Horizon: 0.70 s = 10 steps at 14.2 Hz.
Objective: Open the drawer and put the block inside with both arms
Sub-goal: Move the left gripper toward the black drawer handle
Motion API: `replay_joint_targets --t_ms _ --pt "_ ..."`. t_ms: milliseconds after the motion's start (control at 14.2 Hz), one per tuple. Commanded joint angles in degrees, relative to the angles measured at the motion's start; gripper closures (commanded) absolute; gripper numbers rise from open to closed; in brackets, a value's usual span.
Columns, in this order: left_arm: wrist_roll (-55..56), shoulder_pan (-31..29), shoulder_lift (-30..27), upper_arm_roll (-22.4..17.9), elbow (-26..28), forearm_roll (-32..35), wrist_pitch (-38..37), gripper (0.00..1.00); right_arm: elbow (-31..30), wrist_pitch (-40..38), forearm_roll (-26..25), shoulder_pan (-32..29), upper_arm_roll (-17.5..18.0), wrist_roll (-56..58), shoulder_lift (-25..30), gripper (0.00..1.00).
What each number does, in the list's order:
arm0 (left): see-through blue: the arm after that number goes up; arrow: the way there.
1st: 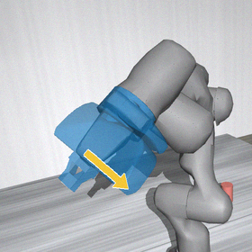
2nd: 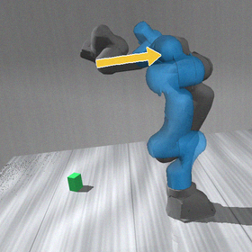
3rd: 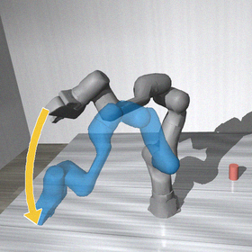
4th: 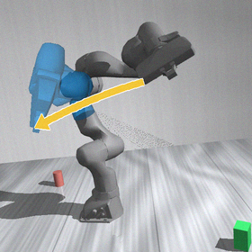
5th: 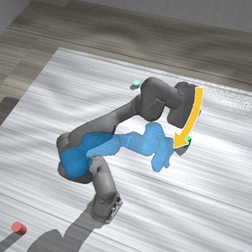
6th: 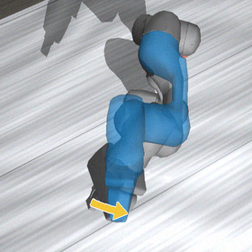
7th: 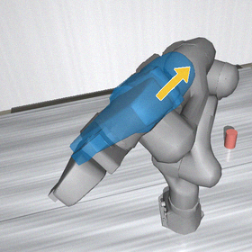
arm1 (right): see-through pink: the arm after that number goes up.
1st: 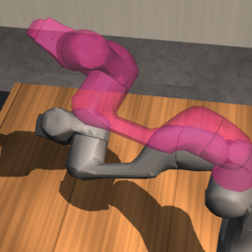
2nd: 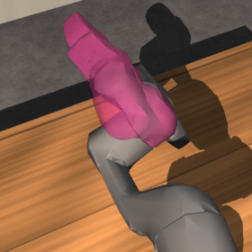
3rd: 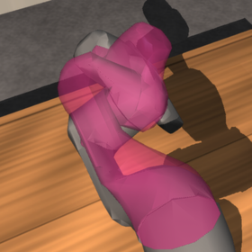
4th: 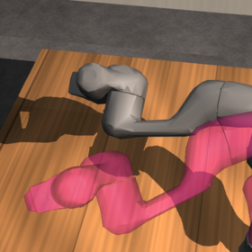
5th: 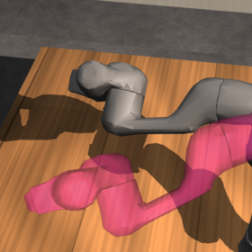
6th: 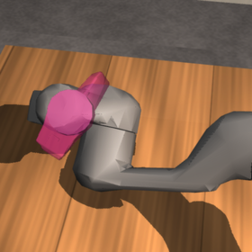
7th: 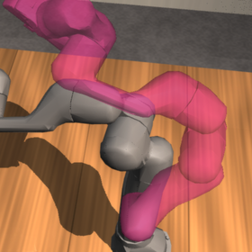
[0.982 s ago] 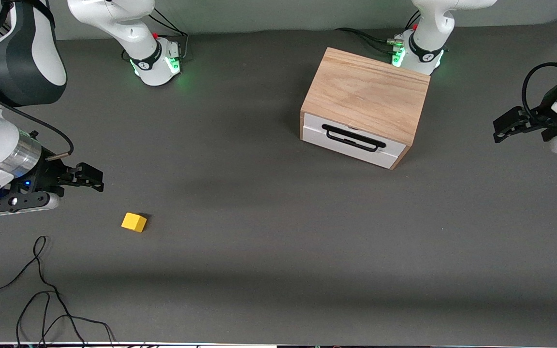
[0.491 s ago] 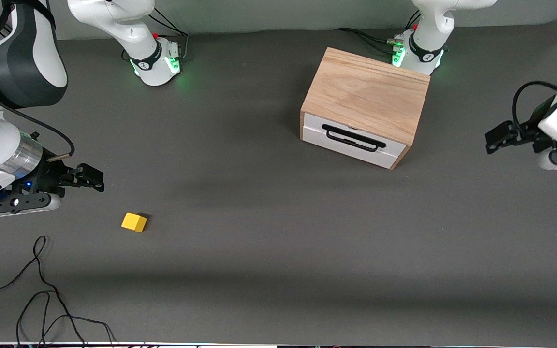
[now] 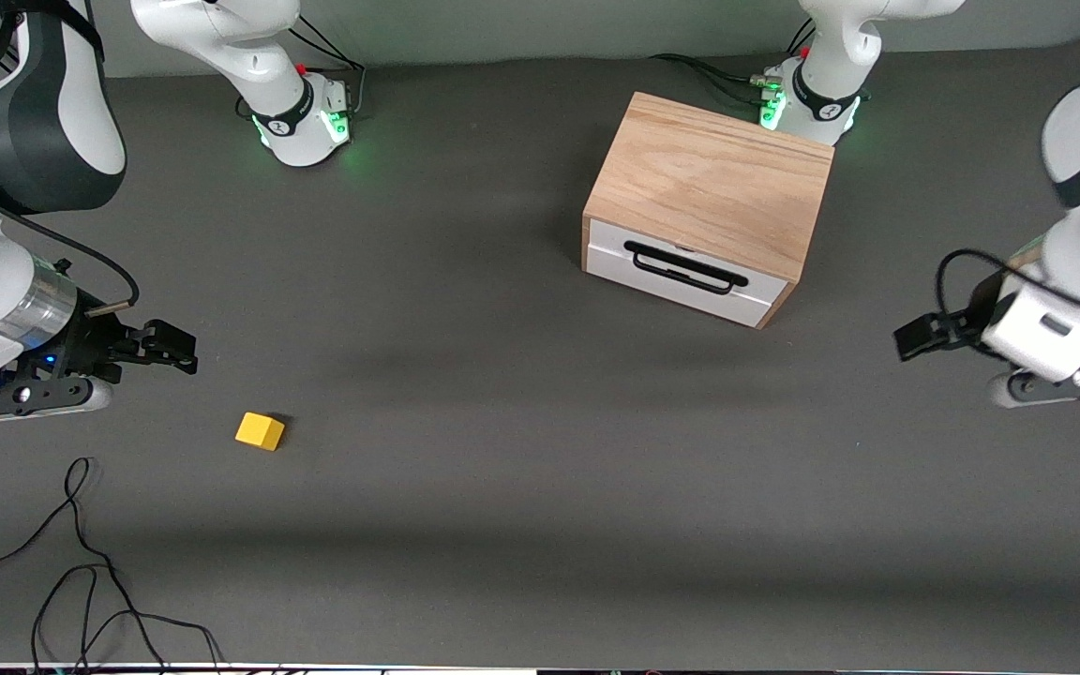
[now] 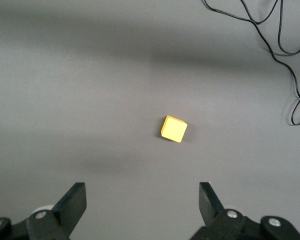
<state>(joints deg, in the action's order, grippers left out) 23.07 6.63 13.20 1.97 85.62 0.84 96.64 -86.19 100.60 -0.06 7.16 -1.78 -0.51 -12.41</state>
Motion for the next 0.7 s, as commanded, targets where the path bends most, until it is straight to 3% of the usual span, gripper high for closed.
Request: replay_joint_targets --t_ms 0,632 --pt "14.2 3.6 1.0 -0.5 -0.7 -0.6 -0.9 0.0 0.3 -0.1 0.7 -0.1 -0.3 1.4 -0.2 0.0" --pt "51.8 14.3 7.0 -0.6 0.0 -0.9 -5.1 0.0 0.1 -0.1 0.6 -0.1 -0.4 1.5 -0.2 0.0"
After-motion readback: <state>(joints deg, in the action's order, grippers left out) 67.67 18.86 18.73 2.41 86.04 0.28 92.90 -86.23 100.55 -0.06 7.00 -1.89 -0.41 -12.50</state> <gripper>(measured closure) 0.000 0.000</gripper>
